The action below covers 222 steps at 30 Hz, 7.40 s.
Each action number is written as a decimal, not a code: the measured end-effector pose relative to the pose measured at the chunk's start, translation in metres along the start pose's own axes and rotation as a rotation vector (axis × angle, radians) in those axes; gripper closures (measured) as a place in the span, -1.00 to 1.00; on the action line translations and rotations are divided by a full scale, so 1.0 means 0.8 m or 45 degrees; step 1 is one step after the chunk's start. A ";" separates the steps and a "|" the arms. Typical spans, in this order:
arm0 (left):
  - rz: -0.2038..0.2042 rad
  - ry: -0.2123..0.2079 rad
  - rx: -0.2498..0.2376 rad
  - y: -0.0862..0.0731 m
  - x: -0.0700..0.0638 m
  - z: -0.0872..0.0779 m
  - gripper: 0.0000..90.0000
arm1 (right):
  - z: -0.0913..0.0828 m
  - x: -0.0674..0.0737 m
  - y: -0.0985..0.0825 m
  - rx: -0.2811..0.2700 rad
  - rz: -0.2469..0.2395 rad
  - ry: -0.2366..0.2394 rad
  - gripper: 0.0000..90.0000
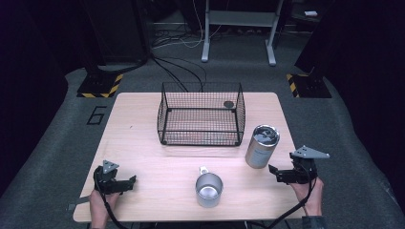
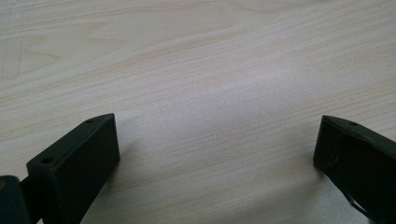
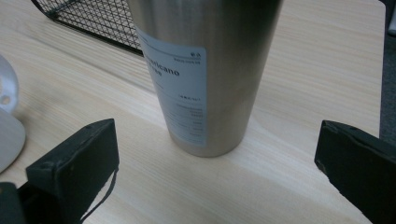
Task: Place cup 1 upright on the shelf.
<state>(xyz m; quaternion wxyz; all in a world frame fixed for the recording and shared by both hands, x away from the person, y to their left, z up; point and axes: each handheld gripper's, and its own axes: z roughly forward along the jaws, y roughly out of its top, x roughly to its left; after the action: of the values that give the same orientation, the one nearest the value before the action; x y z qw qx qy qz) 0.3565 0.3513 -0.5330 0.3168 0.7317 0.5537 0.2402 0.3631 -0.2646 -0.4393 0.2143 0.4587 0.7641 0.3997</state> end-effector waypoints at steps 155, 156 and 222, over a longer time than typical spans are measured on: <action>0.002 -0.001 -0.001 0.000 0.000 0.000 -0.99 | 0.029 0.066 0.134 -0.215 -0.122 0.201 -0.93; 0.001 -0.001 -0.001 0.000 0.000 0.000 -0.99 | 0.029 0.069 0.137 -0.215 -0.127 0.208 -0.93; 0.002 0.001 -0.001 0.000 0.000 0.000 -0.99 | 0.040 0.084 0.228 -0.266 -0.159 0.287 -0.93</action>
<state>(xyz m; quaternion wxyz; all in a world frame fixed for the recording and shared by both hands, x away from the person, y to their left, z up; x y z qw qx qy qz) 0.3564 0.3513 -0.5329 0.3169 0.7318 0.5532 0.2409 0.4494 -0.1454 -0.3081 0.1982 0.3377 0.7646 0.5120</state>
